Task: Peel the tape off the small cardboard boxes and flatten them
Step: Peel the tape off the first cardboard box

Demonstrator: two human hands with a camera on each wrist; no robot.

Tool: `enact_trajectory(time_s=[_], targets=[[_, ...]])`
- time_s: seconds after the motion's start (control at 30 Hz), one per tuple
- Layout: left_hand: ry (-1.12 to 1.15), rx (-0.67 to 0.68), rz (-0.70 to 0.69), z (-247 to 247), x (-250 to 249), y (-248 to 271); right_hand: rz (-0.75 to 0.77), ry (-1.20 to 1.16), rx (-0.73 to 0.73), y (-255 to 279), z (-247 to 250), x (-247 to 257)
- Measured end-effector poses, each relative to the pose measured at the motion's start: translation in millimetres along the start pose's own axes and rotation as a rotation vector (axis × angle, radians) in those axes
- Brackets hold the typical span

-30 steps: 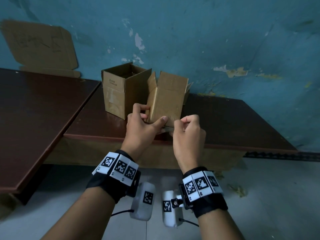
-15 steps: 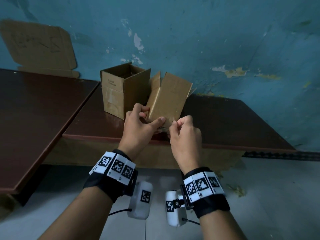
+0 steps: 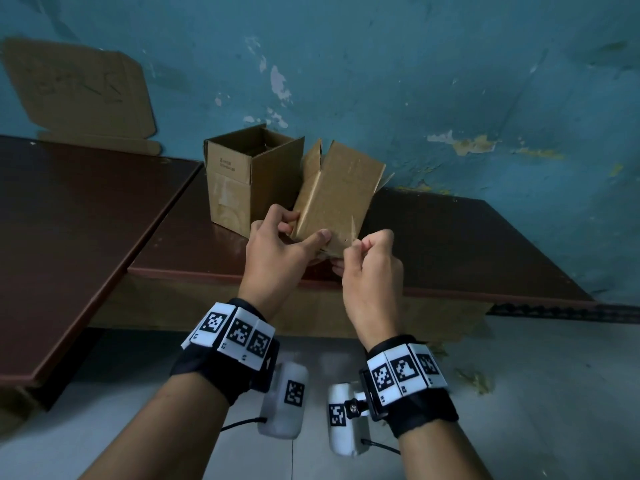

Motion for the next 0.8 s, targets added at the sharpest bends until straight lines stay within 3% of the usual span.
enact_trajectory(time_s=[0.6, 0.8], targets=[[0.137, 0.026, 0.144, -5.6, -9.7, 8.7, -0.033, -0.158, -0.108, -0.4, -1.9, 0.5], [-0.011, 0.000, 0.138, -2.7, -14.3, 12.6, -0.014, -0.180, -0.131, 1.2, -0.1, 4.6]])
Point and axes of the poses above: each hand's wrist, its own y-axis away from the middle knuckle, its own z-axis out of the back of the hand, x = y × z, the point moved 3 cm from there along -y, towards the middle knuckle, and after that the axes turned 4 degrees about -y, right-handed, at the moved point
